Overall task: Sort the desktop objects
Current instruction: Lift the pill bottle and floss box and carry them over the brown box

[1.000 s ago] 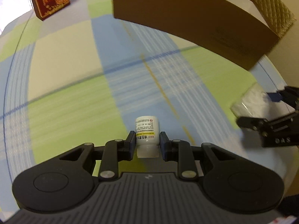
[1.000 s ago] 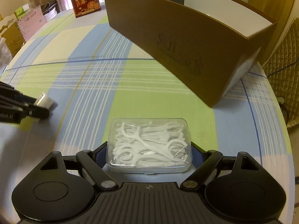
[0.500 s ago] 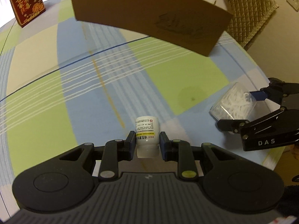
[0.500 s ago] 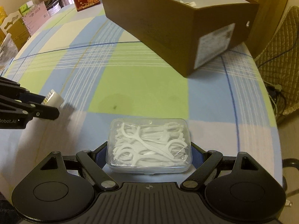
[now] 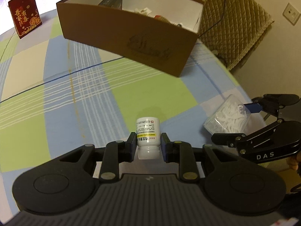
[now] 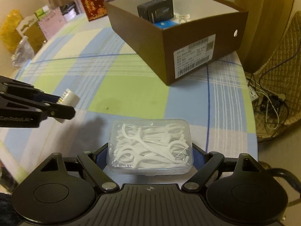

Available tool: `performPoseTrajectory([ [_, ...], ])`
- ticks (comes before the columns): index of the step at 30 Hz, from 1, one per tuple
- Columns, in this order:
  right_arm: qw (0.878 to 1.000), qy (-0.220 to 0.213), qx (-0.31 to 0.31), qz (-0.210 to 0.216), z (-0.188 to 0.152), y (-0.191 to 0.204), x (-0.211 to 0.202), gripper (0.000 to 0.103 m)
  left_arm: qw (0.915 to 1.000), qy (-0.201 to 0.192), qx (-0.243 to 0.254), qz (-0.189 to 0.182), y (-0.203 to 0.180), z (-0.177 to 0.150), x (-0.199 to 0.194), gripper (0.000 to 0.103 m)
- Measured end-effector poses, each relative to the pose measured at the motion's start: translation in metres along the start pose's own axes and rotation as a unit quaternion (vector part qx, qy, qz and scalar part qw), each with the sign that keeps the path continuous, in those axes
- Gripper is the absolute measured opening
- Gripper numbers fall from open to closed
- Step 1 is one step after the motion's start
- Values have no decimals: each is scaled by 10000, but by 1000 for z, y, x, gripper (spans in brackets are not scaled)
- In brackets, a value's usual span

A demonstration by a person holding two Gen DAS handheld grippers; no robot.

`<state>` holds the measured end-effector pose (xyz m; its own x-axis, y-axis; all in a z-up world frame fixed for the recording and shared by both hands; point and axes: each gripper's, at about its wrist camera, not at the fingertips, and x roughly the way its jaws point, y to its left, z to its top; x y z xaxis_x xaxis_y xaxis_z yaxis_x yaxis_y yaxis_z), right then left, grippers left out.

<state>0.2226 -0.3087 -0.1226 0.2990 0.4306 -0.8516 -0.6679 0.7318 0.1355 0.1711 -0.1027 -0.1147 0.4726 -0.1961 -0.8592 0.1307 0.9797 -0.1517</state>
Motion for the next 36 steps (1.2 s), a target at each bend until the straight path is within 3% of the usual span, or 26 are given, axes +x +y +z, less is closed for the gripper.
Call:
performPoseTrajectory([
  [7, 9984, -275, -199, 444, 13, -15, -33, 83, 9987, -358, -365, -77, -18, 9, -22, 22],
  [14, 9941, -702, -420, 708, 52, -22, -57, 83, 9964, -711, -467, -48, -20, 31, -45, 22],
  [23, 9871, -1321, -787, 453, 131, -27, -64, 83, 9926, -1201, -46, -183, -14, 101, -57, 22],
  [30, 9900, -1076, -906, 103, 191, -34, -24, 83, 9906, -1251, 180, -516, -2, 173, -41, 22],
  [36, 9903, -751, -1163, -80, 219, -48, 15, 83, 9935, -999, 389, -378, 9, 223, -8, 22],
])
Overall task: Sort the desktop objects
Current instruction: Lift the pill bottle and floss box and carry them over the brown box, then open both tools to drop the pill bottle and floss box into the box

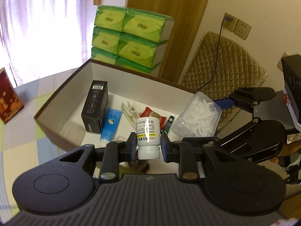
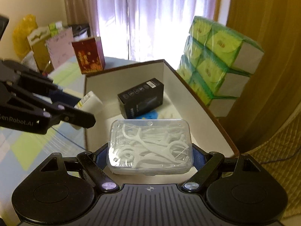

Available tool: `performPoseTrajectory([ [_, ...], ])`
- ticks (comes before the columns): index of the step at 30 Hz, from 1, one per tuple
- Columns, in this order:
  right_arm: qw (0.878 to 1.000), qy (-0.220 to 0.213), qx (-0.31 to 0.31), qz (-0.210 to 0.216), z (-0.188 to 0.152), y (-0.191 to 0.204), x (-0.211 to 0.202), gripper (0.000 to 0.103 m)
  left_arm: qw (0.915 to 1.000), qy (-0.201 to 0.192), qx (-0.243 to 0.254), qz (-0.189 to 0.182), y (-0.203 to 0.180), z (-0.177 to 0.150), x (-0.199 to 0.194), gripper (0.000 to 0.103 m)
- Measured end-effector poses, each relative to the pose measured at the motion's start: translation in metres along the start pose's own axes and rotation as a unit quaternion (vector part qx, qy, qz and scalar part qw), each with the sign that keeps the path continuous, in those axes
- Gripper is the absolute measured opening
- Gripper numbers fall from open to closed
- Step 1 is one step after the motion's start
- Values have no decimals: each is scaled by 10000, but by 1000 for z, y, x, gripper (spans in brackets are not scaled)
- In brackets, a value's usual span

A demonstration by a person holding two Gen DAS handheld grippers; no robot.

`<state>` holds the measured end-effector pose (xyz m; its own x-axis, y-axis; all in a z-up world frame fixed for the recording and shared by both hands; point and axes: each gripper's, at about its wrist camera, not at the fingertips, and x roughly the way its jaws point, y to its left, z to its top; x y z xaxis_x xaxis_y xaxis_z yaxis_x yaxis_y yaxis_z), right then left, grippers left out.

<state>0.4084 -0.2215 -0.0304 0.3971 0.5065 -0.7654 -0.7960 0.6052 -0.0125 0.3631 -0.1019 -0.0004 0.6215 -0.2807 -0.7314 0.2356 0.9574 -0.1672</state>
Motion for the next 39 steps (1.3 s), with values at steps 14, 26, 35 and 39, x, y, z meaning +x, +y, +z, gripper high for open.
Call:
performPoseTrajectory([
  [14, 9958, 874, -163, -216, 8, -29, 67, 83, 9954, 939, 190, -22, 30, 28, 101, 22],
  [26, 9888, 1451, -221, -252, 11, -44, 103, 83, 9908, 1294, 398, -29, 34, 30, 141, 22],
  [35, 9852, 1577, -479, -470, 7, -43, 119, 83, 9879, 1498, 407, -28, 35, 28, 158, 22],
  [39, 9867, 1475, -483, -473, 7, -44, 116, 91, 9874, 1531, 407, -34, 33, 27, 164, 22],
])
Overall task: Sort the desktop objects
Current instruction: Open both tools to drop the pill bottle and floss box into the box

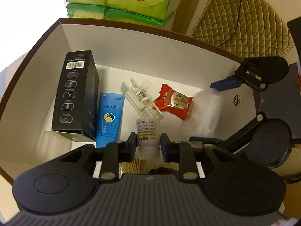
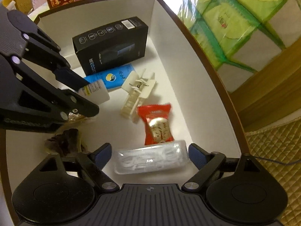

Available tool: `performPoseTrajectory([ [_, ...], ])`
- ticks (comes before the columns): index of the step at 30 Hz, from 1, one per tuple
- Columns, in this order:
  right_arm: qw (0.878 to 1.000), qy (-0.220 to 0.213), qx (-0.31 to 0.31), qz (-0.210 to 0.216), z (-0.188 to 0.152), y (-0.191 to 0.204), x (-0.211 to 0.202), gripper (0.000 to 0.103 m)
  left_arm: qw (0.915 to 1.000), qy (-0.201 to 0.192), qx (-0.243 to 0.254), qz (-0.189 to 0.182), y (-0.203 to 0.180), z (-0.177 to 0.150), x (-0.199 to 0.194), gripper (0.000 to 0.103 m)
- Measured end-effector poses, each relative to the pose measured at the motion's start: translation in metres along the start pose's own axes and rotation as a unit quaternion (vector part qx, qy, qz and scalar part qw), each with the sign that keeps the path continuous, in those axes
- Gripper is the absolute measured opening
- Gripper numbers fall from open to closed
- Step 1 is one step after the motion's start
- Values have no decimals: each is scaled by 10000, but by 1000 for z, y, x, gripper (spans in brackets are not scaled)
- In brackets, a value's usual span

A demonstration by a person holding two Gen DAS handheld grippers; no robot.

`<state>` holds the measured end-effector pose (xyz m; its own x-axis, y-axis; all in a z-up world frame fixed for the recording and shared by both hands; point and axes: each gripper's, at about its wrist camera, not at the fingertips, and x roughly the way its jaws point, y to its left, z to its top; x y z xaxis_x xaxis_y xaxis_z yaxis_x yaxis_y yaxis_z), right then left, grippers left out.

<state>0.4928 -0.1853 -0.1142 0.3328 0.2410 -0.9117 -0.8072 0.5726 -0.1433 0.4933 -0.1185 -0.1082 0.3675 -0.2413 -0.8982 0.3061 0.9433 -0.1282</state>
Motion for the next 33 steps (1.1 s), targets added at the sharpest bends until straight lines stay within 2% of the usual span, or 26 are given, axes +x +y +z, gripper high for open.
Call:
performPoseTrajectory([
  [12, 9995, -146, 267, 82, -8, -7, -9, 95, 9999, 46, -59, -71, -5, 2, 10, 23],
  [14, 9993, -184, 291, 107, -10, -5, -12, 95, 9999, 34, -86, -102, -6, 2, 9, 29],
  [19, 9985, -319, 414, 170, -15, -3, -23, 96, 9998, -53, -152, -75, -6, 0, 3, 52],
  [21, 9979, -395, 461, 210, -18, -1, -29, 97, 9997, -107, -208, -94, -4, -2, -2, 53],
  [23, 9972, -500, 504, 232, -21, 2, -36, 97, 9995, -157, -280, -73, -3, -4, -9, 61],
  [30, 9920, -1005, 714, 268, -36, 15, -71, 101, 9977, -599, -297, 120, -1, -19, -45, 66],
  [33, 9887, -1166, 868, 373, -43, 20, -83, 101, 9952, -869, -247, 366, -3, -28, -66, 70],
])
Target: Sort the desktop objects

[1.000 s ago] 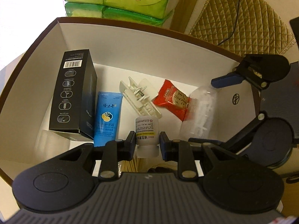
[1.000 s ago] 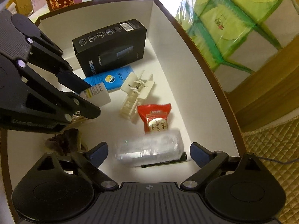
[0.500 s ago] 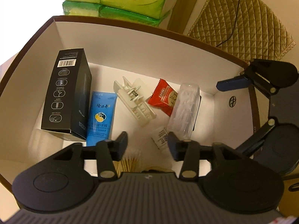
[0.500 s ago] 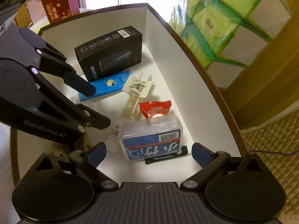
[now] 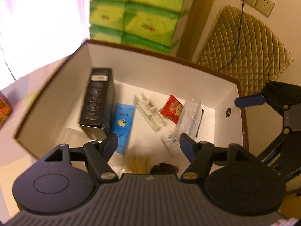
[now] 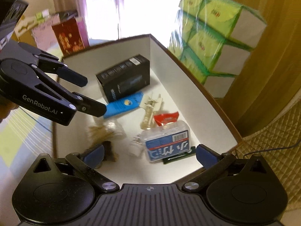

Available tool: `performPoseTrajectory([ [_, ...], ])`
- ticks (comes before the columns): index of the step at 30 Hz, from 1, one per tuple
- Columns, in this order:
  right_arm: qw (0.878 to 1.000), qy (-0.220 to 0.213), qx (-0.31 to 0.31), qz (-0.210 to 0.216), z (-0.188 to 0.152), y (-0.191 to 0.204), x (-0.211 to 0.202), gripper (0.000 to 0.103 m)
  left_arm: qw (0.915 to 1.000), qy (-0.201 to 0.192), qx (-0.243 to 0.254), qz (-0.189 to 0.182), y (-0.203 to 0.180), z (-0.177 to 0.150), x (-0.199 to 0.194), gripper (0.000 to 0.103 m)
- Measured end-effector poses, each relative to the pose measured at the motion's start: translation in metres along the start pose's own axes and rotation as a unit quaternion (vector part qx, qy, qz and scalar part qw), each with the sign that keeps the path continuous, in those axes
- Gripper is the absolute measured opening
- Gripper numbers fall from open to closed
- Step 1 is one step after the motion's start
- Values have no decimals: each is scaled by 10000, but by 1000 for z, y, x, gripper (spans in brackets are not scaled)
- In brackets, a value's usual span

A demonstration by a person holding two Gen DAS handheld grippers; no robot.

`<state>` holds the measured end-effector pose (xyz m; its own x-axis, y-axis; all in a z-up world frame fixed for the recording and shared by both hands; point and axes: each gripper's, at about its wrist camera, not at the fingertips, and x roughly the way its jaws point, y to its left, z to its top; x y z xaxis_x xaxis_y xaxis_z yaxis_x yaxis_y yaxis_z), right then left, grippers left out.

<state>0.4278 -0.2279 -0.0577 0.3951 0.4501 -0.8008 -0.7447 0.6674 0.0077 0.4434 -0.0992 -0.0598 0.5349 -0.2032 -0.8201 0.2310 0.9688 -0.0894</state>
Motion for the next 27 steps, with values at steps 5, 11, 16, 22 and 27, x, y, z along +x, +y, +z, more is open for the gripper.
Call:
performPoseTrajectory([
  [5, 9998, -167, 56, -8, -5, 12, -15, 101, 9988, -363, 114, 302, -7, -12, -31, 76],
  [11, 9992, -360, 147, -125, -10, 25, -31, 101, 9971, -604, 25, 469, -15, -24, -60, 81],
  [16, 9973, -637, 329, -186, -18, 35, -49, 101, 9933, -873, -196, 727, -19, -34, -86, 86],
  [22, 9936, -874, 691, -181, -34, 48, -68, 101, 9892, -1088, -328, 923, -26, -52, -113, 87],
  [27, 9917, -1008, 662, -438, -47, 62, -84, 101, 9856, -1216, -434, 1087, -34, -70, -130, 90],
])
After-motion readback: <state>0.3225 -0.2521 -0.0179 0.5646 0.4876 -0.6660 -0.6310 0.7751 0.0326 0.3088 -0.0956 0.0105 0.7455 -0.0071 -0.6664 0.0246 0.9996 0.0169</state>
